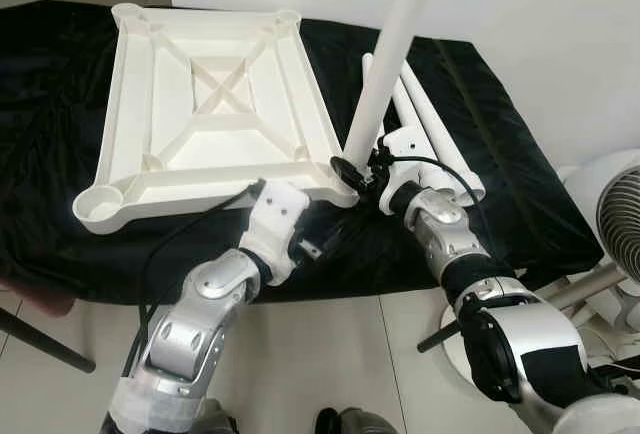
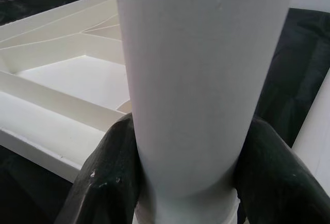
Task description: Building children table
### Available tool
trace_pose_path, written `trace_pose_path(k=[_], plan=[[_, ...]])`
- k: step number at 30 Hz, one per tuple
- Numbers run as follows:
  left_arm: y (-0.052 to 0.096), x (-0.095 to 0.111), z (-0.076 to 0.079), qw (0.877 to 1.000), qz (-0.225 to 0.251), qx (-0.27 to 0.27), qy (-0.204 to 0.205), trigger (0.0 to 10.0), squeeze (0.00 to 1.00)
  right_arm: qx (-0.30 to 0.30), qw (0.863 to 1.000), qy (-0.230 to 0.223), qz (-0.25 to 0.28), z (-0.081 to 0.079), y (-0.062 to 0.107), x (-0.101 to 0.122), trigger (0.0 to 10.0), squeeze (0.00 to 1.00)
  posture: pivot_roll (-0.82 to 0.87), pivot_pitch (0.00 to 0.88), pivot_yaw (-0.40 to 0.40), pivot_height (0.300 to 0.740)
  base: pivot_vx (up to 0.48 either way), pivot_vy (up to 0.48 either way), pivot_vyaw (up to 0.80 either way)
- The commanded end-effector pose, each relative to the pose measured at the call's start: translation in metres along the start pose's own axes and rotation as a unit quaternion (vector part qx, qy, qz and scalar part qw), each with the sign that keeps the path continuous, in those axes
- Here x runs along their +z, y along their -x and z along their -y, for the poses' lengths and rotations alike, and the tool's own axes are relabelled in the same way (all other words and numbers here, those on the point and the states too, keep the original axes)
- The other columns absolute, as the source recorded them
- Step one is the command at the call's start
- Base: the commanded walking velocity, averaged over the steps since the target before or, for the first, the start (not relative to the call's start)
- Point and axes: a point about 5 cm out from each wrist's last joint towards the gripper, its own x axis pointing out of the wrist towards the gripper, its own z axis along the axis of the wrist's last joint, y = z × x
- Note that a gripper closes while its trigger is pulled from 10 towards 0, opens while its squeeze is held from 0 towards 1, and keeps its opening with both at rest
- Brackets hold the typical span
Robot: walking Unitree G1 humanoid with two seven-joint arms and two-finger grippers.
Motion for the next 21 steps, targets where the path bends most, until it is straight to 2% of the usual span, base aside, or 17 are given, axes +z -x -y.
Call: trace_pose_path(k=[1, 5, 6, 8, 9, 15, 20, 21], plan=[[-0.001, -0.003, 0.001, 1.000, -0.004, 0.027, -0.007, 10.0, 0.00, 0.002, 1.000, -0.013, -0.019, -0.002, 0.003, -0.009, 0.0, 0.00, 0.07, 0.079, -0.087, 0.740, 0.000, 0.000, 0.00], [-0.002, -0.003, 0.002, 1.000, -0.003, 0.028, -0.006, 10.0, 0.00, -0.008, 0.999, -0.030, -0.026, -0.003, 0.005, -0.016, 0.0, 0.00, 0.07, 0.078, -0.082, 0.740, 0.000, 0.000, 0.00], [-0.002, -0.003, 0.002, 1.000, -0.002, 0.028, -0.006, 10.0, 0.00, -0.017, 0.998, -0.043, -0.031, -0.003, 0.006, -0.020, 1.1, 0.00, 0.07, 0.078, -0.082, 0.740, 0.000, 0.000, 0.00], [-0.002, -0.003, 0.002, 1.000, -0.002, 0.028, -0.006, 10.0, 0.00, -0.017, 0.998, -0.043, -0.031, -0.003, 0.006, -0.020, 1.1, 0.00, 0.07, 0.078, -0.082, 0.740, 0.000, 0.000, 0.00], [-0.003, -0.002, 0.002, 1.000, -0.002, 0.027, -0.007, 10.0, 0.00, -0.025, 0.998, -0.053, -0.038, -0.005, 0.006, -0.024, 10.0, 0.00, 0.07, 0.079, -0.077, 0.740, 0.000, 0.000, 0.00], [-0.003, 0.000, 0.003, 1.000, 0.000, 0.022, -0.011, 10.0, 0.00, -0.075, 0.991, -0.097, -0.060, -0.012, 0.003, -0.034, 10.0, 0.00, 0.06, 0.081, -0.073, 0.740, 0.000, 0.000, 0.00], [-0.003, 0.000, 0.003, 1.000, 0.002, 0.022, -0.011, 10.0, 0.00, -0.085, 0.991, -0.089, -0.058, -0.013, 0.001, -0.033, 10.0, 0.00, 0.06, 0.081, -0.075, 0.740, 0.000, 0.000, 0.00], [-0.003, 0.000, 0.002, 1.000, 0.005, 0.024, -0.012, 10.0, 0.00, -0.108, 0.989, -0.083, -0.060, -0.014, -0.001, -0.032, 10.0, 0.00, 0.07, 0.078, -0.081, 0.740, 0.000, 0.000, 0.00]])
